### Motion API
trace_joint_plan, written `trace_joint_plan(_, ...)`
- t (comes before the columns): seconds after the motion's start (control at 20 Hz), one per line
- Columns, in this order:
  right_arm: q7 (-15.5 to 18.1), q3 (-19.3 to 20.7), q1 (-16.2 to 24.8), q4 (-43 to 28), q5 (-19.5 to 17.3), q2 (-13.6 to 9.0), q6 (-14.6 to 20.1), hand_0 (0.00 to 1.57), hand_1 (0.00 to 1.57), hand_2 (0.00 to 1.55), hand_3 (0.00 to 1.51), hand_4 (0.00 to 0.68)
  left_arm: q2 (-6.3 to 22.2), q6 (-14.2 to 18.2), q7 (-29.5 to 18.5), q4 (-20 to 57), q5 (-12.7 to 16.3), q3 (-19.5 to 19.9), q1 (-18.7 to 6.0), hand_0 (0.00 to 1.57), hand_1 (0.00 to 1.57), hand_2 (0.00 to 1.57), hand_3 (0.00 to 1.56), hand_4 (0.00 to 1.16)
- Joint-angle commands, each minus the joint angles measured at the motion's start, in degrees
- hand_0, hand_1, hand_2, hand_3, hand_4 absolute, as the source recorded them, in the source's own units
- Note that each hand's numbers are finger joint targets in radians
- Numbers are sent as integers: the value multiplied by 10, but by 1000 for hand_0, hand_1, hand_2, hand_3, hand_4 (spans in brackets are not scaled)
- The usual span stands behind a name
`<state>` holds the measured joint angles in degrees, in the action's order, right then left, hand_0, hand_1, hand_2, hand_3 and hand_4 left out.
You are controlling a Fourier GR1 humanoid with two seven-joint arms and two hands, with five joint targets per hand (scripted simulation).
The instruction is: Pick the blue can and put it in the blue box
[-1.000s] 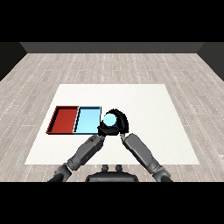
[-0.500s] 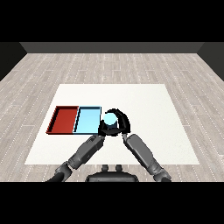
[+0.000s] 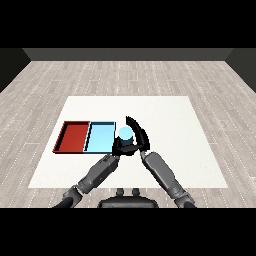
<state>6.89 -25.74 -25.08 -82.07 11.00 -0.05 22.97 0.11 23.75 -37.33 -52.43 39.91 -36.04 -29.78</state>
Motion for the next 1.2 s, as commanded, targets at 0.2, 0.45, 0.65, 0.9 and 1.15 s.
trace_joint_plan(0.2, -3, 28, 70, -113, -1, -10, -10, 0, 0, 0, 0, 0, -1, -4, -23, 37, 0, 19, -9, 1571, 1571, 1571, 1533, 1149)
trace_joint_plan(0.45, 96, 94, 149, -135, 70, -18, -56, 0, 0, 0, 0, 0, 40, 2, 4, 35, -28, 71, -28, 1571, 1571, 1571, 1530, 1150)
trace_joint_plan(0.65, 76, 152, 175, -168, 106, -47, -71, 0, 0, 0, 0, 0, 63, 30, 32, 50, -62, 75, -57, 1571, 1571, 1571, 1520, 1149)
trace_joint_plan(0.9, 75, 202, 165, -148, 145, -63, -105, 0, 0, 0, 0, 0, 159, 36, 106, 28, -75, 93, -43, 1571, 1571, 1571, 1525, 1151)
trace_joint_plan(1.15, 99, 186, 220, -153, 142, -46, -115, 0, 0, 0, 0, 0, 174, 70, 170, 126, -119, 94, -112, 1571, 1571, 1571, 1504, 1115)
